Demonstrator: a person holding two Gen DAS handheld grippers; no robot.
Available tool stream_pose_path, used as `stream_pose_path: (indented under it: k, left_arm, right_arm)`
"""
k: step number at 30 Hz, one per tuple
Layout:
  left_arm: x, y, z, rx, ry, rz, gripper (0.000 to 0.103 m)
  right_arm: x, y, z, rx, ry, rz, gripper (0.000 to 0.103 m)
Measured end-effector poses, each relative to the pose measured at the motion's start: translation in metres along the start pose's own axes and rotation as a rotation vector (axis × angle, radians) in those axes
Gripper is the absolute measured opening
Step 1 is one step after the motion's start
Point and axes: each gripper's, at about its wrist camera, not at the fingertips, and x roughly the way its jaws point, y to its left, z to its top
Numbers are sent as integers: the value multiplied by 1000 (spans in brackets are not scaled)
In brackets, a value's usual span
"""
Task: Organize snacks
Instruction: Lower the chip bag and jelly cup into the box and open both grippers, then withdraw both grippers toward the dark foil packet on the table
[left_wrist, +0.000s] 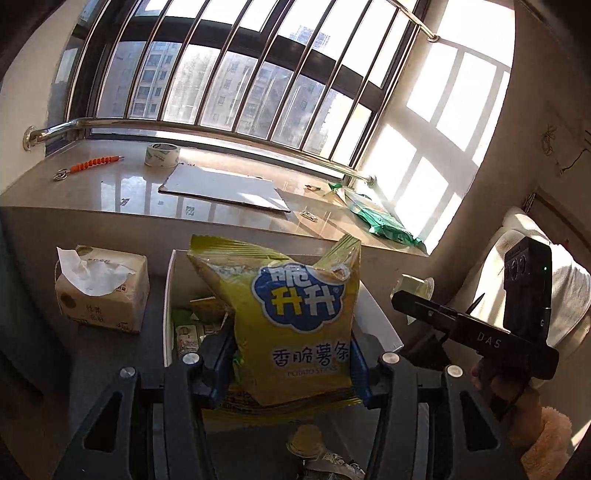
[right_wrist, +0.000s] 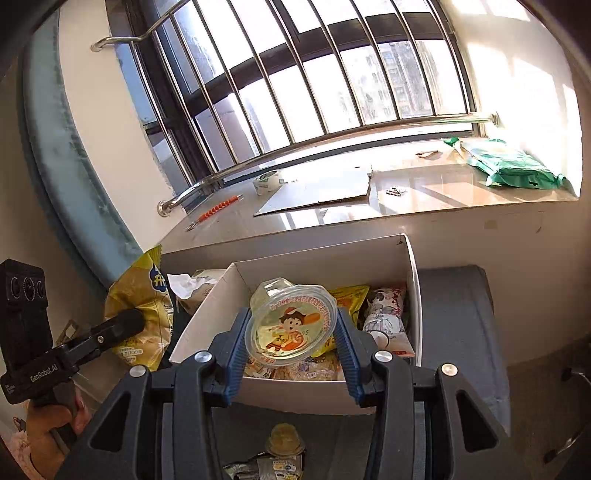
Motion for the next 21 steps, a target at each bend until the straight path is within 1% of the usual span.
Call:
stream_pose_path:
  k: [2,3,5,6,7,8,9,11,13,17,21]
  left_arm:
    - [18,8,4,5,17,21,57]
    - [25,12,4,-5,15,31,59]
    - [33,22,2,-40,36,10,85]
    - [34,27,0,-63,31,13,102]
    - [33,31,-2,-79,24,22,103]
    - [32,33,-4,-87,26,21,103]
    - [31,34,-7,-93,31,13,103]
    - [27,33,-12,-76,37,21,103]
    - [19,28,-14,-42,18,48,103]
    - [-2,14,-13,32,-16,80,103]
    - [-33,-12,-16,143,-67,129,103]
  right_arm:
    - [17,-3,9,-1,19,-17,48]
    - [23,-5,11,5,21,-33,48]
    - [33,-10,14,31,29,-44,50]
    - [35,-12,13,42,32,-38,74]
    - [37,-15,12,53,37,-40,103]
    - [35,-18,12,72,15,-50,103]
    - [33,-20,11,84,11,-53,103]
    - [31,-26,8,114,9,-30,103]
    - [26,-30,6,137,-1,-34,103]
    - [13,-29,4,128,-14,-31,103]
    - [-10,-22,1,106,-45,-9,103]
